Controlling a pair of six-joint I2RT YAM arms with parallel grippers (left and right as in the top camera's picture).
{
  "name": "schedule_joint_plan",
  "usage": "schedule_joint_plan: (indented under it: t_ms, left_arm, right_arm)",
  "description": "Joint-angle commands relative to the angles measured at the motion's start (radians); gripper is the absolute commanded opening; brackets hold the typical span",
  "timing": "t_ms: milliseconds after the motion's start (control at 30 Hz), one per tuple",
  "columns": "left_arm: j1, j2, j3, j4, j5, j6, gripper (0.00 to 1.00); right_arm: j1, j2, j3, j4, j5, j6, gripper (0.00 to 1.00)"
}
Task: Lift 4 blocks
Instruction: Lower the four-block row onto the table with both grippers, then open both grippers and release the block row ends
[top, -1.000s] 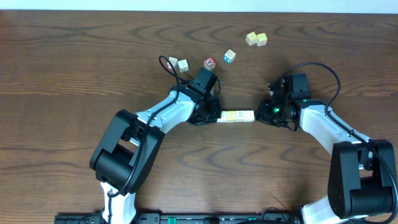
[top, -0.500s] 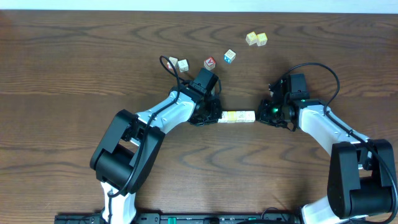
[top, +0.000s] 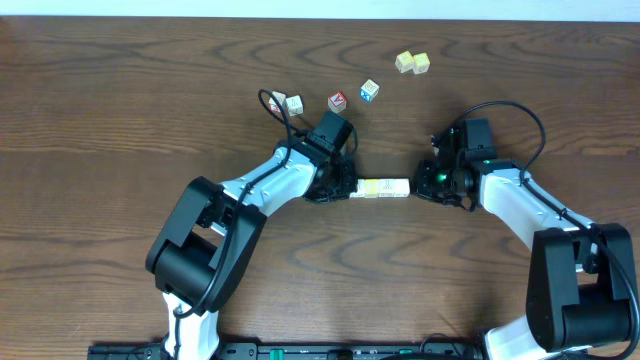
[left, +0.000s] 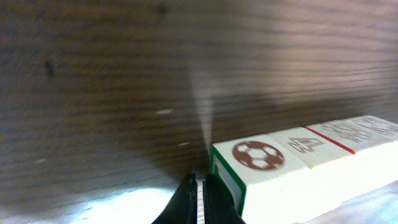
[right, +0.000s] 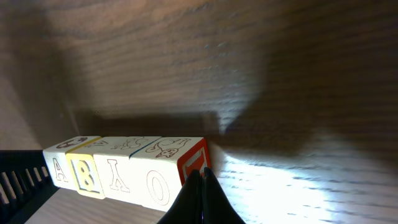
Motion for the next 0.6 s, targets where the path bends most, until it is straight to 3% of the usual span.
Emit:
schedule_joint_plan:
  t_ms: [0,567]
  left_arm:
    - [-0.019,0.008,0.020,-0.017,-0.069,0.000,0.07]
    - [-0.018,0.005,0.020,-0.031,-0.172,0.006,0.11]
  right_arm:
    - [0.030,-0.011,-0.008,-0.006,-0.054,0.012,0.01]
    - [0.030,-0.011,-0.005,-0.022,0.000,0.023,0.01]
